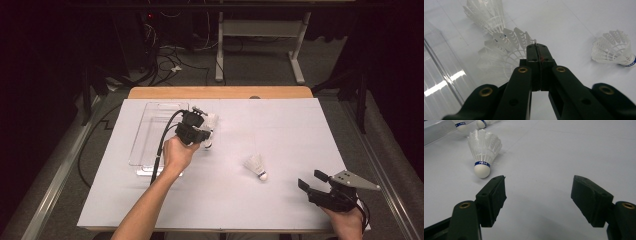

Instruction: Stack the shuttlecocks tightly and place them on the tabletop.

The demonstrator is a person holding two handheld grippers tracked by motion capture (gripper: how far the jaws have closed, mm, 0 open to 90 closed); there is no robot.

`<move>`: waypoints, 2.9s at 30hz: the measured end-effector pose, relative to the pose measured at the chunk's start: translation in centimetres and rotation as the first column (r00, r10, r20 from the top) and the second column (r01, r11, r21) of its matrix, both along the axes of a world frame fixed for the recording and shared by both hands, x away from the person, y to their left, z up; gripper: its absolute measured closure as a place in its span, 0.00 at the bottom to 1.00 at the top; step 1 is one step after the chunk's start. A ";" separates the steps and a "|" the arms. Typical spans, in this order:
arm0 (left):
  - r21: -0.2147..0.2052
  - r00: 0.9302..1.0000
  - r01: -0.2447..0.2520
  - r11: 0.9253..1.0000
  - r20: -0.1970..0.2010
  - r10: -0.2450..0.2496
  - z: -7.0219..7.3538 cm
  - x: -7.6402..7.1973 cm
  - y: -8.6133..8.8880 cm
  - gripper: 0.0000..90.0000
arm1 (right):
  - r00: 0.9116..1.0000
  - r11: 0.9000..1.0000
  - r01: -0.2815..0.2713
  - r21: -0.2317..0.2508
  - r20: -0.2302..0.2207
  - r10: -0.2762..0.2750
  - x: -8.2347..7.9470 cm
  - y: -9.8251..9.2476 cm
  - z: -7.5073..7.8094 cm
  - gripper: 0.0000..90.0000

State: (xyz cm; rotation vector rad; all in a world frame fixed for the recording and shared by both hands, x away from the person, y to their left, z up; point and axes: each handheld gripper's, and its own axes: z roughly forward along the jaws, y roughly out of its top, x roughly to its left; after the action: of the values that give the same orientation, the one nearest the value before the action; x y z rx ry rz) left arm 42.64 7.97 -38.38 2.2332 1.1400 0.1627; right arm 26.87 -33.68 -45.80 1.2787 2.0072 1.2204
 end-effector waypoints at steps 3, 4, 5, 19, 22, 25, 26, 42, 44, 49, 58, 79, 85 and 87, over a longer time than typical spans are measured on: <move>0.019 1.000 -0.006 1.000 0.007 0.006 0.0 0.2 0.0 1.00 | 1.000 1.000 -0.001 0.001 -0.001 0.001 0.0 0.0 0.0 0.31; 0.023 1.000 -0.012 1.000 0.007 0.012 0.0 0.3 0.1 1.00 | 1.000 1.000 -0.001 0.001 -0.002 0.001 0.0 0.0 0.0 0.31; 0.024 1.000 -0.017 1.000 0.006 0.017 -0.1 0.5 0.1 0.99 | 1.000 1.000 -0.003 -0.001 -0.001 0.003 0.0 0.0 0.0 0.31; 0.086 0.999 -0.032 0.996 0.020 0.031 -0.3 1.8 -0.3 0.99 | 1.000 1.000 0.001 0.007 -0.004 -0.001 0.0 0.0 0.0 0.31; 0.095 0.999 -0.039 0.995 0.018 0.038 -0.4 2.0 -0.3 0.99 | 1.000 1.000 0.001 0.009 -0.005 -0.001 0.1 -0.1 -0.1 0.31; 0.108 0.999 -0.037 0.993 0.015 0.036 -0.6 2.0 -0.4 0.99 | 1.000 1.000 -0.001 0.007 -0.004 0.001 0.1 -0.1 -0.1 0.31; 0.114 0.999 -0.036 0.993 0.017 0.034 -0.7 2.1 -0.5 0.99 | 1.000 1.000 -0.001 0.008 -0.004 0.001 0.1 -0.1 0.0 0.31; 0.117 1.000 0.001 0.993 0.002 -0.001 -1.0 2.2 -2.4 0.97 | 1.000 1.000 -0.005 0.007 -0.001 0.005 0.0 0.0 0.0 0.31; 0.119 1.000 0.006 0.993 0.001 -0.006 -1.0 2.2 -2.7 0.97 | 1.000 1.000 -0.007 0.006 0.002 0.007 0.0 0.0 0.0 0.31; 0.119 1.000 0.018 0.993 -0.006 -0.018 -1.2 2.2 -3.3 0.97 | 1.000 1.000 -0.006 0.009 -0.002 0.006 0.0 0.0 0.0 0.31; 0.122 0.999 0.044 0.992 -0.024 -0.041 -1.5 2.3 -4.5 0.95 | 1.000 1.000 -0.004 0.012 -0.003 0.004 0.0 0.0 0.0 0.31; 0.166 0.997 0.079 0.983 -0.032 -0.075 -2.0 3.0 -7.1 0.93 | 1.000 1.000 -0.008 0.016 -0.001 0.008 0.0 -0.1 0.0 0.31; 0.166 0.995 0.095 0.981 -0.039 -0.090 -2.5 3.0 -7.8 0.92 | 1.000 1.000 -0.005 0.015 -0.003 0.005 0.0 0.0 0.0 0.31; 0.171 0.994 0.105 0.980 -0.041 -0.099 -2.7 3.1 -8.1 0.91 | 1.000 1.000 -0.005 0.016 -0.003 0.005 0.0 -0.1 0.0 0.31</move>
State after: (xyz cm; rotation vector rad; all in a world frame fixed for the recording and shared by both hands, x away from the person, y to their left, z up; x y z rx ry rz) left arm 45.73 -0.17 -41.08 2.4499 1.0608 0.1900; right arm 26.90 -33.75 -45.83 1.2844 2.0080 1.2401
